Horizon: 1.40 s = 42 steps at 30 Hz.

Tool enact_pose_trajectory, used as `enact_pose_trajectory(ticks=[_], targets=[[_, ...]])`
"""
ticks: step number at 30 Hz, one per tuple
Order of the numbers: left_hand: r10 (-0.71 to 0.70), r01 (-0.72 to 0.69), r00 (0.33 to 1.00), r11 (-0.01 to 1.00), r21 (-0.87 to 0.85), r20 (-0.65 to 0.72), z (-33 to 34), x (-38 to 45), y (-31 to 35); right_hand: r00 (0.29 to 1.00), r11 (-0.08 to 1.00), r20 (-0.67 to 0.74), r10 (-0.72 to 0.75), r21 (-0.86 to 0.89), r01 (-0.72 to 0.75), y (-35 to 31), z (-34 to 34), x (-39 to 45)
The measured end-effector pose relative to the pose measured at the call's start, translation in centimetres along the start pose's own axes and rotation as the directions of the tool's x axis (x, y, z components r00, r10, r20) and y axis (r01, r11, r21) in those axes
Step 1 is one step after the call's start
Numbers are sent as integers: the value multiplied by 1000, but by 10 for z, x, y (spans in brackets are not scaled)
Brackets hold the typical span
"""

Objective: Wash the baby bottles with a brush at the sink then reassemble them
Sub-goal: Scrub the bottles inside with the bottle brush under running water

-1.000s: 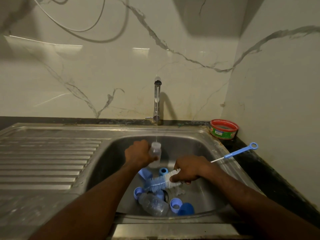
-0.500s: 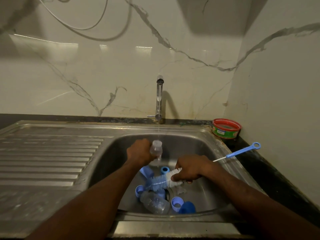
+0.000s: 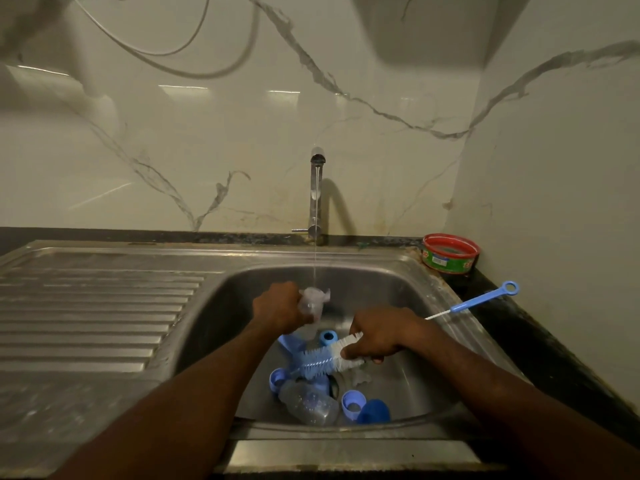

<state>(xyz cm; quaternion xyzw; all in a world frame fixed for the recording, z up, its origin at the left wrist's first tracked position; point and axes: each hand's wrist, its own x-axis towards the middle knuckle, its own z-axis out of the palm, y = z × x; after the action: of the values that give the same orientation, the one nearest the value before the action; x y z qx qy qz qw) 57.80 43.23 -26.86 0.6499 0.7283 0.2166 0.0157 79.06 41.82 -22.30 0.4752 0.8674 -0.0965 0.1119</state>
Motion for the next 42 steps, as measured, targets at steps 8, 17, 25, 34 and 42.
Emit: enact_pose_trajectory(ticks=[8, 17, 25, 34, 42], targets=[[146, -152, 988, 960, -236, -41, -8, 14, -4, 999, 999, 25, 37, 2, -37, -4, -3, -3], [295, -288, 949, 954, -80, 113, -17, 13, -3, 949, 953, -243, 200, -176, -246, 8, -12, -16], [214, -213, 977, 974, -76, 11, -26, 10, 6, 904, 936, -360, 230, -173, -307, 14, -13, -16], [136, -140, 989, 986, -93, -54, -21, 6, -12, 869, 956, -439, 228, -69, -286, 5, -7, -14], [-54, -42, 948, 956, -292, -313, -60, -26, -8, 871, 975, -445, 207, 16, -223, -13, -13, -32]])
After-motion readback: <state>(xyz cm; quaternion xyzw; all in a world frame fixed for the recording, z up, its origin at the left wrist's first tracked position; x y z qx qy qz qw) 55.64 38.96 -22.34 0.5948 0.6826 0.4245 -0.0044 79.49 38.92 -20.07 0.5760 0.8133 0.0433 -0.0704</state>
